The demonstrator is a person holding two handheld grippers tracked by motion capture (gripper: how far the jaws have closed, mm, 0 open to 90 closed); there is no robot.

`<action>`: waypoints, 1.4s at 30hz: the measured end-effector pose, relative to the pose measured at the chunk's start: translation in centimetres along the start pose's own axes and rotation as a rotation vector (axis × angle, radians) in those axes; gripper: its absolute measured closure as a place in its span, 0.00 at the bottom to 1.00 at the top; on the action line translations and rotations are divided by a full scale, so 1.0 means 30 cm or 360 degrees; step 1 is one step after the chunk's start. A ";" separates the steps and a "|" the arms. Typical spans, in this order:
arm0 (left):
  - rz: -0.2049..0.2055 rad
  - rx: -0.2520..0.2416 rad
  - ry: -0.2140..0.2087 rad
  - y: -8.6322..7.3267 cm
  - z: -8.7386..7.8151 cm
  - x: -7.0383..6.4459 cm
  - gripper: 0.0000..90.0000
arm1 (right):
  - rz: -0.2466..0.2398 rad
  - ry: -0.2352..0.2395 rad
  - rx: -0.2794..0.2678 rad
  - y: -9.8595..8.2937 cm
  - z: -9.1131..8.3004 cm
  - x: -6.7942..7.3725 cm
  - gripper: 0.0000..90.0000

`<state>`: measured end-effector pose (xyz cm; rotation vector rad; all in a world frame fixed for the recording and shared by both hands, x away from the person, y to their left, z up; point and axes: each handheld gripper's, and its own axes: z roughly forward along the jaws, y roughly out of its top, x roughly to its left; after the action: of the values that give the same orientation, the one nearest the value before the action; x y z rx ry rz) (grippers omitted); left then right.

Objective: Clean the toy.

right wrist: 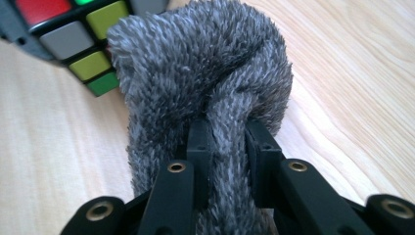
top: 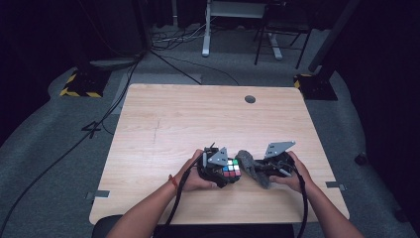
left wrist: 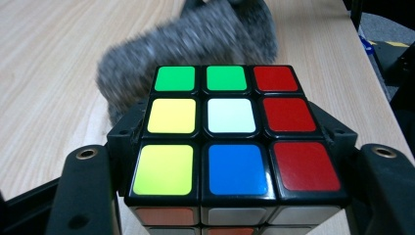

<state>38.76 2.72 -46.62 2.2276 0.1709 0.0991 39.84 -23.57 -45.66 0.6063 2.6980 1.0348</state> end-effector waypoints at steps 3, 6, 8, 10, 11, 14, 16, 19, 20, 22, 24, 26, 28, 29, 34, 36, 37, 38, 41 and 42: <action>-0.0015 0.0015 -0.0008 -0.014 0.005 0.008 0.37 | 0.0009 -0.0046 0.0019 -0.009 0.000 -0.015 0.84; -0.0024 0.0006 -0.0011 -0.025 0.000 0.015 0.37 | 0.0029 -0.0052 0.0018 -0.014 -0.002 -0.023 0.84; -0.0035 0.0018 -0.0009 -0.035 -0.005 0.022 0.37 | 0.0033 -0.0071 0.0029 -0.018 -0.002 -0.030 0.84; -0.0063 0.0019 -0.0013 -0.047 -0.008 0.029 0.37 | 0.0057 -0.0089 0.0040 -0.027 -0.001 -0.044 0.83; -0.0060 0.0029 -0.0014 -0.053 -0.009 0.031 0.37 | 0.0070 -0.0090 0.0036 -0.034 -0.001 -0.053 0.83; -0.0080 0.0038 -0.0016 -0.067 -0.010 0.035 0.37 | 0.0103 -0.0108 0.0023 -0.048 -0.008 -0.075 0.79; -0.0087 0.0063 -0.0016 -0.075 -0.007 0.035 0.37 | 0.0116 -0.0122 0.0002 -0.052 -0.016 -0.084 0.74; -0.0073 0.0086 -0.0020 -0.087 -0.002 0.027 0.37 | 0.0112 -0.0118 -0.0050 -0.050 -0.029 -0.084 0.67; -0.0081 0.0082 -0.0018 -0.089 -0.002 0.028 0.37 | 0.0104 -0.0122 -0.0062 -0.045 -0.035 -0.080 0.65; -0.0084 0.0081 -0.0019 -0.091 -0.004 0.030 0.37 | 0.0088 -0.0126 -0.0064 -0.037 -0.039 -0.071 0.63; -0.0087 0.0089 -0.0019 -0.094 -0.006 0.030 0.37 | 0.0070 -0.0155 -0.0055 -0.031 -0.042 -0.065 0.62; -0.0087 0.0090 -0.0019 -0.097 -0.008 0.032 0.37 | 0.0074 -0.0149 -0.0067 -0.032 -0.045 -0.066 0.60; -0.0081 0.0098 -0.0026 -0.104 -0.011 0.034 0.37 | 0.0084 -0.0147 -0.0060 -0.034 -0.045 -0.071 0.56; -0.0082 0.0113 -0.0027 -0.108 -0.014 0.036 0.37 | 0.0091 -0.0135 -0.0060 -0.034 -0.044 -0.071 0.54; -0.0098 0.0136 -0.0015 -0.122 -0.028 0.046 0.36 | 0.0093 -0.0110 -0.0062 -0.030 -0.051 -0.065 0.43; -0.0114 0.0157 0.0001 -0.126 -0.032 0.049 0.35 | 0.0092 -0.0109 -0.0077 -0.025 -0.062 -0.061 0.40; -0.0114 0.0171 0.0011 -0.126 -0.032 0.050 0.35 | 0.0089 -0.0106 -0.0092 -0.023 -0.069 -0.058 0.39; -0.0124 0.0201 0.0022 -0.128 -0.031 0.050 0.33 | 0.0088 -0.0114 -0.0099 -0.022 -0.074 -0.055 0.38; -0.0154 0.0237 0.0016 -0.131 -0.035 0.050 0.26 | 0.0082 -0.0124 -0.0153 -0.017 -0.097 -0.049 0.35; -0.0137 0.0233 0.0013 -0.129 -0.036 0.048 0.26 | 0.0086 -0.0123 -0.0177 -0.014 -0.104 -0.048 0.34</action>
<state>39.71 6.15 -48.98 2.3621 0.2868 0.0502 40.01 -26.36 -43.60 0.6876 2.5514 1.1412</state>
